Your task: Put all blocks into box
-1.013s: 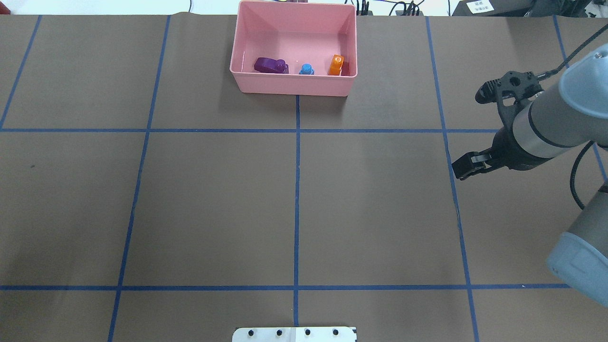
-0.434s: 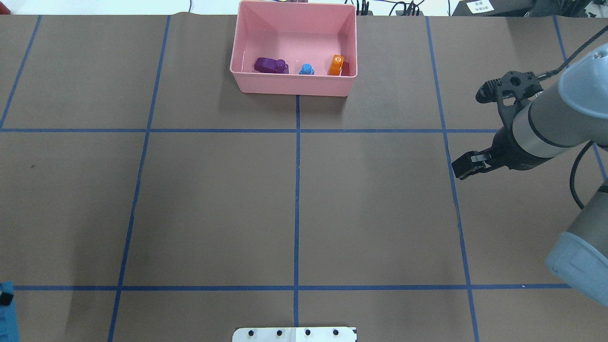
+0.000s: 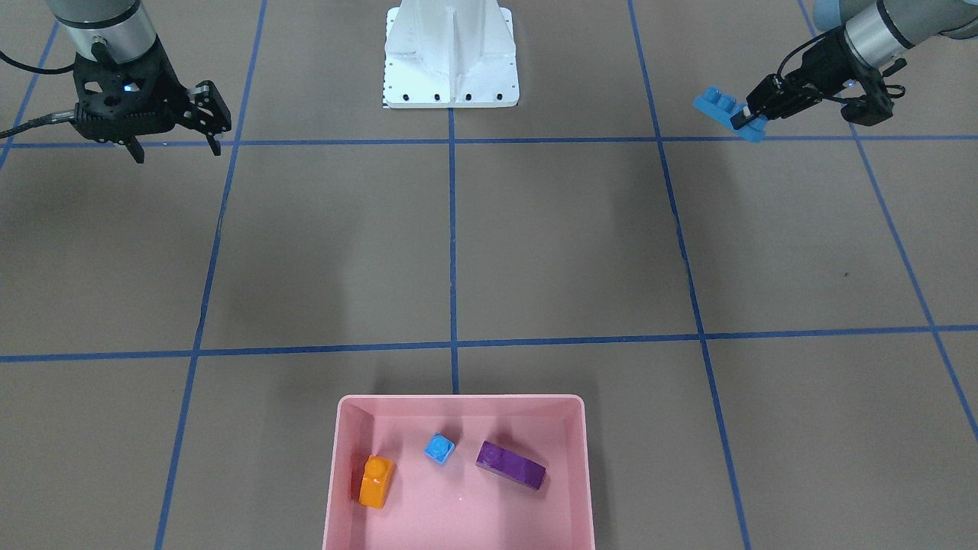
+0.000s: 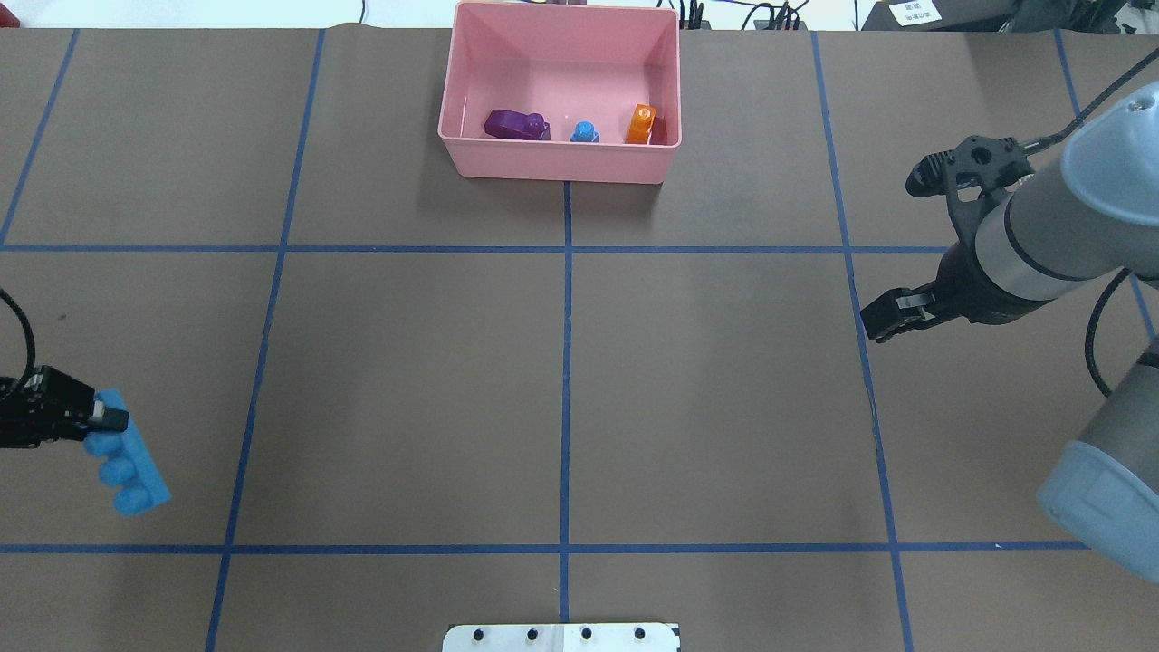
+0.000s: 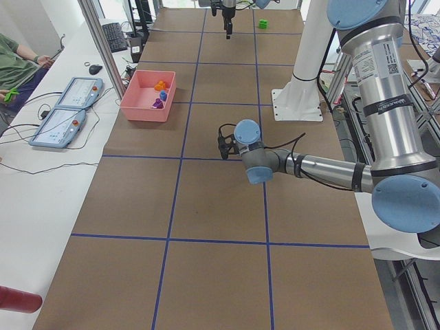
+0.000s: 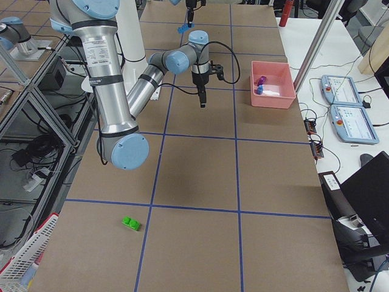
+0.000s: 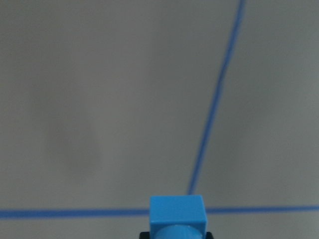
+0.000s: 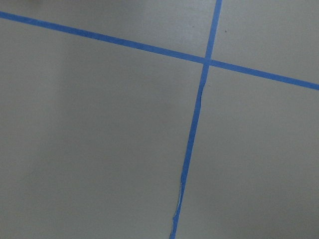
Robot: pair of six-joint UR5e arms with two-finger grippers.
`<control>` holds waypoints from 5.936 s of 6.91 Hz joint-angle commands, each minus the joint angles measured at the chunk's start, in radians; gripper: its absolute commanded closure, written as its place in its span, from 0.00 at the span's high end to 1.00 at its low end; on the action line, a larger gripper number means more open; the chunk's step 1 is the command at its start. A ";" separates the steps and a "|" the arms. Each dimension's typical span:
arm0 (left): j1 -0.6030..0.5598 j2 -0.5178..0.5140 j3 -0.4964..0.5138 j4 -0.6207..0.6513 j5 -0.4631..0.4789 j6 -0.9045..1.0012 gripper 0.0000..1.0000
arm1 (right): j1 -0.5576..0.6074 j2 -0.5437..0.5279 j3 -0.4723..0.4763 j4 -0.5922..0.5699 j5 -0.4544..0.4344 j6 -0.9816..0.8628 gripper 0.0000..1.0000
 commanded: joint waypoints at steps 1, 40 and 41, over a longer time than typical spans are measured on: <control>-0.075 -0.249 0.000 0.147 0.027 -0.168 0.00 | 0.006 0.000 -0.003 0.001 0.000 -0.003 1.00; -0.009 -0.278 -0.091 1.147 0.362 1.080 1.00 | 0.384 -0.843 -0.839 1.536 0.344 -0.106 0.98; -0.009 -0.276 -0.096 1.149 0.362 1.080 1.00 | 0.315 -0.843 -0.839 1.539 0.339 -0.111 0.98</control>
